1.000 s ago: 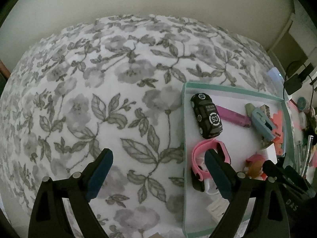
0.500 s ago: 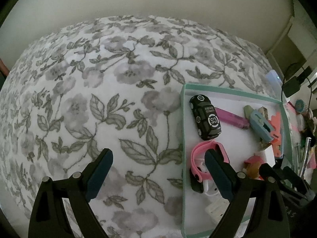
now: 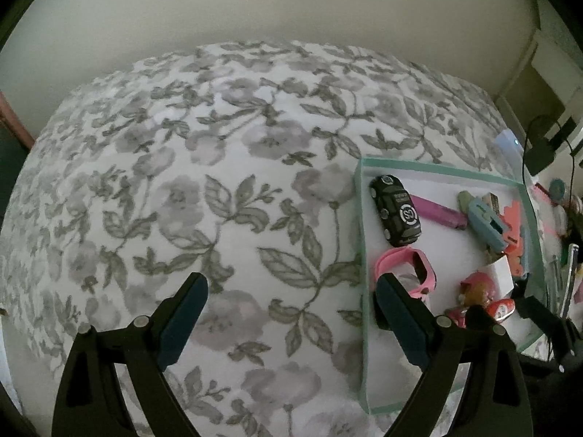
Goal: Organize rigid objects
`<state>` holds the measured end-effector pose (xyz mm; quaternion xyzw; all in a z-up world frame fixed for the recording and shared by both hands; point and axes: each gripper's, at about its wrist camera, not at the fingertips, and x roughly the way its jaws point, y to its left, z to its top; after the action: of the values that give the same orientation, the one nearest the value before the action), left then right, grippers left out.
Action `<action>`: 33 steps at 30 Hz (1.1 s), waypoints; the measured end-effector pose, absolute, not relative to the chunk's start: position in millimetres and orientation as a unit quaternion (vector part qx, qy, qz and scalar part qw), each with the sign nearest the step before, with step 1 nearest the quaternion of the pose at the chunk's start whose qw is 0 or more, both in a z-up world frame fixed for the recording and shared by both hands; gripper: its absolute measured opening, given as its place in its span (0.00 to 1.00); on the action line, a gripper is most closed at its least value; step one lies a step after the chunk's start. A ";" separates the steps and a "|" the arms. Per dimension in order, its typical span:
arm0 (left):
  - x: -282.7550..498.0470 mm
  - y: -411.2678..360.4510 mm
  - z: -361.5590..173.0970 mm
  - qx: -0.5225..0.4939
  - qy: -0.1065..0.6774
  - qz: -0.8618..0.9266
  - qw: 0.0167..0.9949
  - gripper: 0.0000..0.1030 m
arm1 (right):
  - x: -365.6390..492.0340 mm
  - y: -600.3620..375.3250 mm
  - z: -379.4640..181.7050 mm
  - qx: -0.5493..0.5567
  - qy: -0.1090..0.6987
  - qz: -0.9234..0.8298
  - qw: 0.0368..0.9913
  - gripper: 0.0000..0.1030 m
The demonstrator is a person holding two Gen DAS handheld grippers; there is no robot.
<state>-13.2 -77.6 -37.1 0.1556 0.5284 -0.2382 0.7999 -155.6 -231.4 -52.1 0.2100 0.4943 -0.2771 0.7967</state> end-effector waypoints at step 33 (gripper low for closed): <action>-53.0 -12.2 -4.1 0.178 0.478 -0.193 0.839 0.91 | -174.9 -180.1 -15.0 0.193 0.454 -0.269 0.827 1.00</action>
<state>-53.0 -12.2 -4.1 0.1778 0.4775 -0.1929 0.8385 -174.9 -180.1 -15.0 0.1931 0.4544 -0.2691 0.8270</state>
